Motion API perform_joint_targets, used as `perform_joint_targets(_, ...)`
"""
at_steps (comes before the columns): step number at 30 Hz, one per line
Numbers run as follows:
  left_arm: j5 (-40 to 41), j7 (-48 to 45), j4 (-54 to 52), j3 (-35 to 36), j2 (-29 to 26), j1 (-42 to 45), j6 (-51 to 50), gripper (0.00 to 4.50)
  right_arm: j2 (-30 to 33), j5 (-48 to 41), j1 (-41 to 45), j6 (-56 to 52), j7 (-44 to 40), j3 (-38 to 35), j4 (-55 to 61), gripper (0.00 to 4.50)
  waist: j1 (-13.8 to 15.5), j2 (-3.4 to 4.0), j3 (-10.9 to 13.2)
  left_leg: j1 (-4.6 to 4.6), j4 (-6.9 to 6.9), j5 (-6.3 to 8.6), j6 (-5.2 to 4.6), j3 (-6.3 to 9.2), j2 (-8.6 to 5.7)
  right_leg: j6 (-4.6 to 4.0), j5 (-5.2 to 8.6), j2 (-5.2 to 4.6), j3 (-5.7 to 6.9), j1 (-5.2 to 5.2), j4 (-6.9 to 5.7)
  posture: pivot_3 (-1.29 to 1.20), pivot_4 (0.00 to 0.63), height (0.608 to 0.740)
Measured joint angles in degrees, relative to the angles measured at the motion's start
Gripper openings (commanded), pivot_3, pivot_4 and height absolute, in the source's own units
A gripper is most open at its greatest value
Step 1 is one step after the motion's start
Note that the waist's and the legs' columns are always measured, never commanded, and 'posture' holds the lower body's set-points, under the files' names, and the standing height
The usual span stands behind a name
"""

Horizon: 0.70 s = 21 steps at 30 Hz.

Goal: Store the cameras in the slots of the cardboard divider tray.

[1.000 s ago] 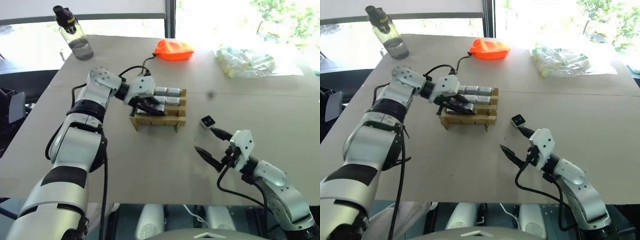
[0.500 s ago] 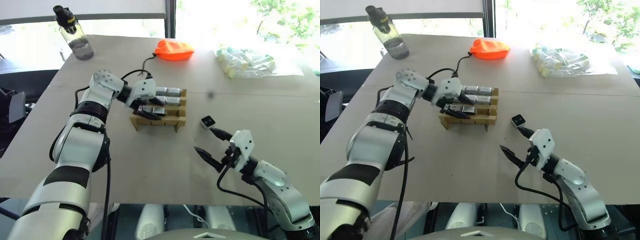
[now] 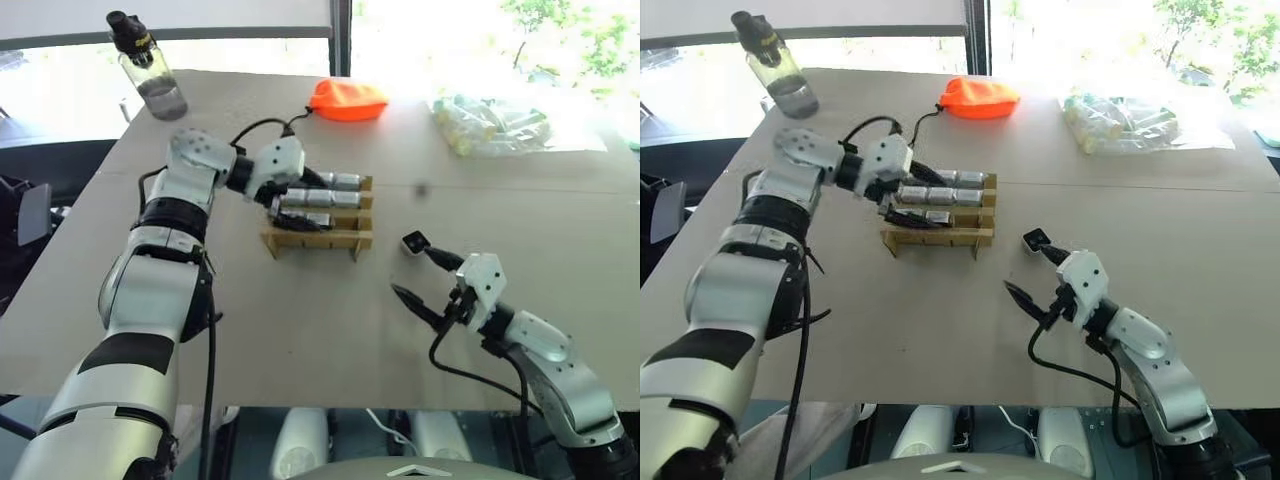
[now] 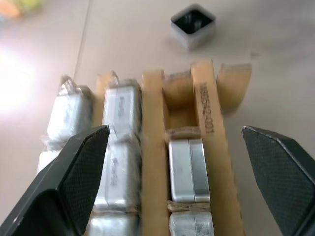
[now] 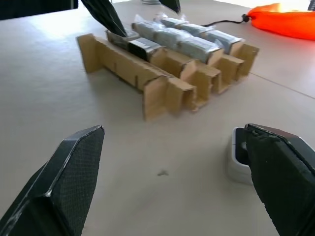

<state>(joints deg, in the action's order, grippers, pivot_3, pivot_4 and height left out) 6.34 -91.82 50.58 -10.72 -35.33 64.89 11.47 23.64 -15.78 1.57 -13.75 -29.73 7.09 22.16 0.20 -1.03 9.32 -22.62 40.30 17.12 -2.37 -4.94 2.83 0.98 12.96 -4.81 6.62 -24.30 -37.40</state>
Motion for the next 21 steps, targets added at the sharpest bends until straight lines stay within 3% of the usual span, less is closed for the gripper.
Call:
perform_joint_targets(4, 12.67, -0.36, -23.08, 1.27, -5.02, -9.86, -15.46, 4.46, -3.43, 3.31, 5.82, -4.18, 5.34, -0.2, -5.29, 4.5, -0.67, 0.02, -0.01, 0.04, -0.01, -0.01, 0.01, 0.13, 0.15, -0.01, 0.01, -0.05, 0.1, 0.01, -0.16, 0.0, 0.15, 0.726)
perform_joint_targets(9, 17.23, 4.13, -40.72, 5.62, -9.96, -22.6, -28.85, 4.46, -7.2, 5.16, 8.23, -9.45, 8.62, 0.62, -9.24, 4.5, -0.88, 0.04, -0.02, 0.08, 0.0, -0.01, 0.02, 0.09, 0.19, 0.0, 0.01, -0.04, 0.03, 0.01, -0.21, 0.0, 0.15, 0.726)
perform_joint_targets(12, 18.72, 8.98, -48.94, 8.08, -11.28, -29.98, -34.43, 4.46, -9.04, 5.87, 8.51, -11.88, 10.0, 1.37, -9.81, 4.5, -0.56, 0.04, -0.02, 0.05, 0.01, -0.01, 0.02, 0.13, 0.18, 0.0, 0.01, -0.07, 0.07, 0.01, -0.21, 0.0, 0.15, 0.726)
perform_joint_targets(19, 19.8, 17.99, -58.99, 12.27, -12.92, -37.72, -40.79, 4.46, -9.63, 6.32, 8.63, -12.9, 10.03, 1.38, -9.83, 4.5, -0.45, 0.04, -0.03, 0.08, 0.01, -0.01, 0.02, 0.14, 0.17, 0.0, 0.01, -0.05, 0.07, 0.02, -0.21, 0.0, 0.15, 0.726)
perform_joint_targets(21, 20.29, 20.23, -61.39, 12.91, -13.18, -39.38, -42.46, 4.5, -9.7, 6.41, 8.67, -12.9, 10.03, 1.36, -9.89, 4.0, -0.54, 0.04, -0.03, 0.1, 0.01, -0.01, 0.02, 0.12, 0.17, 0.0, 0.01, -0.06, 0.05, 0.02, -0.22, 0.0, 0.15, 0.726)
